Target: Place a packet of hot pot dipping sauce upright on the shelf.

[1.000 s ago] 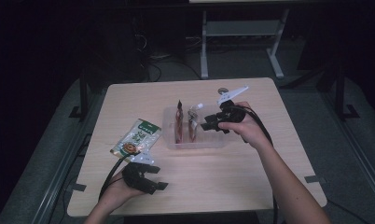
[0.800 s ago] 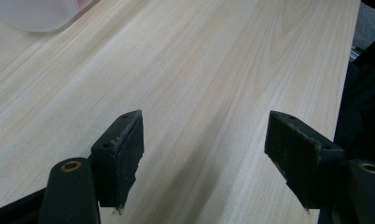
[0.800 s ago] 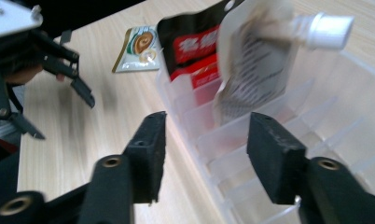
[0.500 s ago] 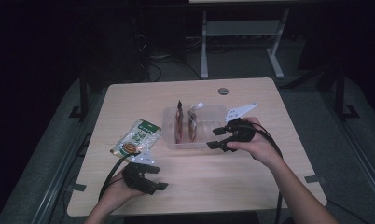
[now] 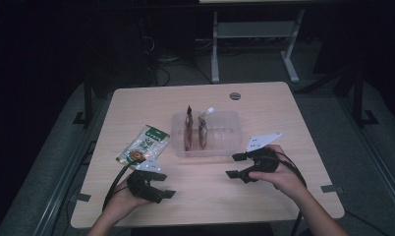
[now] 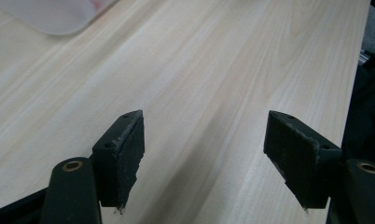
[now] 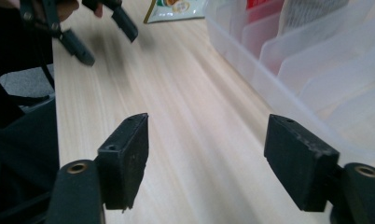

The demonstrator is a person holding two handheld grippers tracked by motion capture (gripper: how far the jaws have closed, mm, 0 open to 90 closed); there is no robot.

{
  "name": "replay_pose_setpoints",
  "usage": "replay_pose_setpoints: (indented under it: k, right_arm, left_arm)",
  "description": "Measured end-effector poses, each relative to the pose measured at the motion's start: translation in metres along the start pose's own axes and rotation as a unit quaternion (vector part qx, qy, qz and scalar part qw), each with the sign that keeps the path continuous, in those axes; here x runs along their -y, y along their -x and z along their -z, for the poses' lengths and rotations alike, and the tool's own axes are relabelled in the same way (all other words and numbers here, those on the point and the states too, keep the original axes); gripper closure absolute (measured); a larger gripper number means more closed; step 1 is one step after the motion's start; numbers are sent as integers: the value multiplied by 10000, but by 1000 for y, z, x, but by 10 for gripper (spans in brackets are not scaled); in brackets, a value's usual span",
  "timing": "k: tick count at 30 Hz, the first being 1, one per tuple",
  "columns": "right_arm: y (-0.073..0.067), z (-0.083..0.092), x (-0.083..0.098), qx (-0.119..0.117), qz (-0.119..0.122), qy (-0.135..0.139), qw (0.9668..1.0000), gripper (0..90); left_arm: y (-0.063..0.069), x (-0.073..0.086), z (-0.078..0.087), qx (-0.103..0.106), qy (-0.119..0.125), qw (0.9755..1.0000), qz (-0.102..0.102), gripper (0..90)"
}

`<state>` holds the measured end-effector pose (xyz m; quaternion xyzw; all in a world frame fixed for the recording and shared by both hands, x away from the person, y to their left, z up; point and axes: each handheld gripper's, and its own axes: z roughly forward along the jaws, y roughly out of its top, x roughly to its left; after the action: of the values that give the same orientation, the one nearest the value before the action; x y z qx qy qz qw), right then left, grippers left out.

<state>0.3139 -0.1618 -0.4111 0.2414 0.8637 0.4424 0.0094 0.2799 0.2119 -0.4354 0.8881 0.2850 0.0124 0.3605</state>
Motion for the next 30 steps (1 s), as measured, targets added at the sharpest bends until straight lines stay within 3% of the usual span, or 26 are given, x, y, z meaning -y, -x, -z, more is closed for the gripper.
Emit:
replay_pose_setpoints:
  k: [4,9,10,11,12,15,19,22,23,24,25,26,28,30]
  right_arm:
    - [-4,0,15,-8,-19,-100,9999,270]
    - [-7,3,32,-27,-151,-190,9997,257]
    - [-7,3,32,-27,-151,-190,9997,257]
    - [-8,3,38,-36,-148,-263,9995,255]
    - [-8,3,38,-36,-148,-263,9995,255]
    - [-6,1,40,-70,-178,-310,9993,252]
    - [-6,-2,42,-146,-164,-406,9989,252]
    - [-6,-1,40,-147,-173,-395,9990,252]
    - [-6,-1,40,-152,-179,-391,9990,252]
    - [-6,-1,41,-148,-191,-396,9989,252]
    - [-5,-1,41,-146,-186,-394,9989,252]
    - [-5,-1,42,-147,-200,-406,9989,252]
    - [-4,-1,42,-157,-212,-408,9988,252]
    - [-4,-1,42,-160,-214,-405,9988,252]
  left_arm:
    - [-4,0,4,-97,38,9999,24,335]
    - [-15,-2,12,-462,43,9989,31,566]
    - [-19,-3,14,-540,62,9985,57,566]
    - [-25,-5,17,-645,110,9978,131,696]
    - [-29,-6,19,-717,149,9971,198,696]
    - [-51,-14,28,-967,359,9938,409,889]
    - [-72,-20,30,-1274,372,9898,523,897]
    - [-88,-20,25,-1486,413,9850,778,897]
    - [-94,-20,23,-1579,294,9838,803,897]
    - [-99,-21,22,-1766,156,9811,781,897]
    - [-99,-21,22,-1766,156,9811,781,897]
    - [-111,-22,25,-1995,112,9763,834,897]
    - [-122,-23,28,-2210,114,9705,955,897]
    - [-132,-23,32,-2319,154,9665,1088,897]
